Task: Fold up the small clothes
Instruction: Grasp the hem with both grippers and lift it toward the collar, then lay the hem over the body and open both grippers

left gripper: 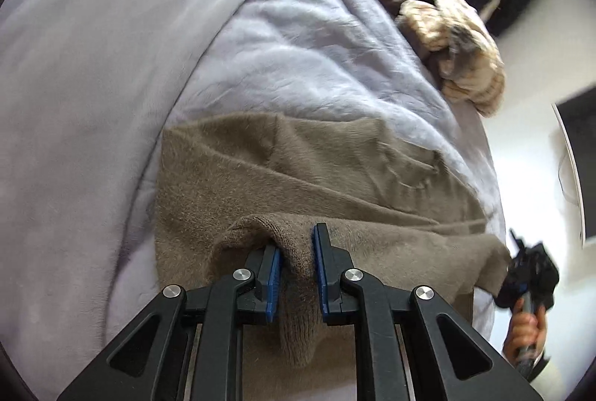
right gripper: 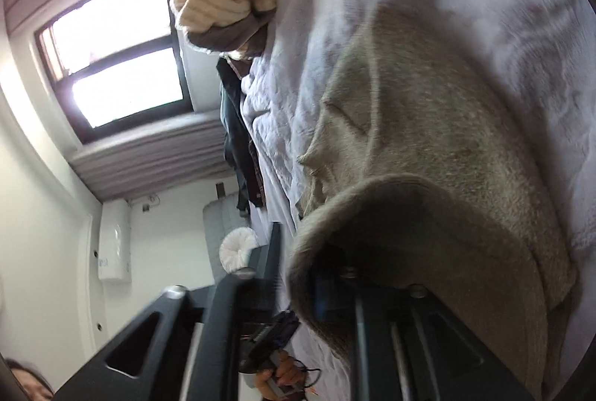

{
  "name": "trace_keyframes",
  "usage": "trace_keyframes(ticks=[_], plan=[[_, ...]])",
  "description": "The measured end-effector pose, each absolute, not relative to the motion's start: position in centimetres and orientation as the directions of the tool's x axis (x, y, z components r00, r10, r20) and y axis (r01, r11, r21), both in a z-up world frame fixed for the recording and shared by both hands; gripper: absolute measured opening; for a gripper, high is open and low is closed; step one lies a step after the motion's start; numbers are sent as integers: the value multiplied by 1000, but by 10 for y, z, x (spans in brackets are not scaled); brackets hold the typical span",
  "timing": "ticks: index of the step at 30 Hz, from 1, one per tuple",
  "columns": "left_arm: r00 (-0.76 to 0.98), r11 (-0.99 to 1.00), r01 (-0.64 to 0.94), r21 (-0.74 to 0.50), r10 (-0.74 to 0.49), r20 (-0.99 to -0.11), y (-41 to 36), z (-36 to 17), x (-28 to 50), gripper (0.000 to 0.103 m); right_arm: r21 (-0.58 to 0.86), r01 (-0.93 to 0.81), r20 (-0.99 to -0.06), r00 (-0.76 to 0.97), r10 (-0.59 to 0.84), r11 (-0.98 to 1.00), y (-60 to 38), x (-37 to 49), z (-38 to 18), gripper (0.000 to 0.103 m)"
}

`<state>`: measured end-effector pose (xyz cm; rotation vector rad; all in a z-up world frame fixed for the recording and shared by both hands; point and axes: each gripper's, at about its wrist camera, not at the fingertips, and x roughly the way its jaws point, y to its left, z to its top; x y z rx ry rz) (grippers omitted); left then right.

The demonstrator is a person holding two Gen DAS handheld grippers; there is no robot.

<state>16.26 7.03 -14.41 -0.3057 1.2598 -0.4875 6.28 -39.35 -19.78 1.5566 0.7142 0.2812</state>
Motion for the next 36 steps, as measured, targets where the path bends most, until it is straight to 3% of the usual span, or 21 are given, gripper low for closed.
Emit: trace_keyframes(ticks=[1,2,4,5,7,13,18,25,31,36], plan=[[225,857,204,-473,-511,-830,70,-139,161,17,965,257,-232,774,590,43,-394,65,-194,60],[219,855,226,-467,-512,-831,68,-136,159,21,969,242,-225,773,593,52,-397,68,-189,65],[203,855,250,-456,-506,-838,63,-138,163,51,969,239,-225,765,603,58,-398,73,-187,66],[210,878,249,-409,-462,-862,59,-143,167,73,967,250,-232,761,605,56,-398,78,-188,66],[238,909,228,-349,-400,-885,58,-146,172,73,961,274,-239,767,596,33,-398,82,-193,66],[278,884,242,-400,-458,-844,78,-119,160,73,970,237,-156,788,595,-59,-399,65,-193,66],[23,784,291,-548,-579,-815,74,-145,137,73,971,233,-155,775,613,-49,-404,56,-188,66],[-150,694,234,-681,-667,-730,23,-188,131,73,958,271,-141,731,668,-94,-384,61,-206,66],[84,724,199,-661,-684,-724,17,-170,177,73,962,174,-22,815,579,-208,-397,88,-205,67],[288,818,154,-555,-574,-766,35,-140,214,73,967,195,-93,872,480,-166,-420,107,-198,69]])
